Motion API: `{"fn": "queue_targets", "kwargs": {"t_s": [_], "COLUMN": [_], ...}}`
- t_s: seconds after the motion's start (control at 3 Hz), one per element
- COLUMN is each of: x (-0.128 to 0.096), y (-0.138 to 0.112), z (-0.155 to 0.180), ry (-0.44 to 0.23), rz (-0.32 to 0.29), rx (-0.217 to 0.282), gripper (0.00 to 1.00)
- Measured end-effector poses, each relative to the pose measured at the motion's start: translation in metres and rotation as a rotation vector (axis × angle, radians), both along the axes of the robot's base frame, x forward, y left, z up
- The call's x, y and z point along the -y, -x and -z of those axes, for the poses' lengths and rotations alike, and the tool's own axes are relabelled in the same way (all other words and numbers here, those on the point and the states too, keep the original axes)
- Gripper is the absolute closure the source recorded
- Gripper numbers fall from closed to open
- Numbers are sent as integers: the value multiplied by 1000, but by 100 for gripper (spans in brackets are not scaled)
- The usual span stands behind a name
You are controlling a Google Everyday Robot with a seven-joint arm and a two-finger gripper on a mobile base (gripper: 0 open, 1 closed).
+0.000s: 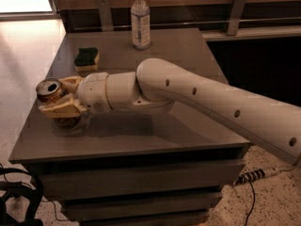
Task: Knock orange can over
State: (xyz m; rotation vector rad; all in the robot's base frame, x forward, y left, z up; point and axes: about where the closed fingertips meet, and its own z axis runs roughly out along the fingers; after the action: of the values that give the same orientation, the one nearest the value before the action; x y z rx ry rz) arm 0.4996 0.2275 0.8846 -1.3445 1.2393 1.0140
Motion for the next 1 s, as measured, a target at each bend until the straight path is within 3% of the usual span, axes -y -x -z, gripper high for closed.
{"fn": "queue_targets", "kwargs": {"t_s": [0.33, 0.67, 1.0], "x": [0, 13, 33], "y": [0, -3, -7], "z": [0, -3, -5], "ry": [0, 72, 203], "rz": [-1, 20, 56], "rx": [0, -4, -7], "gripper": [100, 100, 100]}}
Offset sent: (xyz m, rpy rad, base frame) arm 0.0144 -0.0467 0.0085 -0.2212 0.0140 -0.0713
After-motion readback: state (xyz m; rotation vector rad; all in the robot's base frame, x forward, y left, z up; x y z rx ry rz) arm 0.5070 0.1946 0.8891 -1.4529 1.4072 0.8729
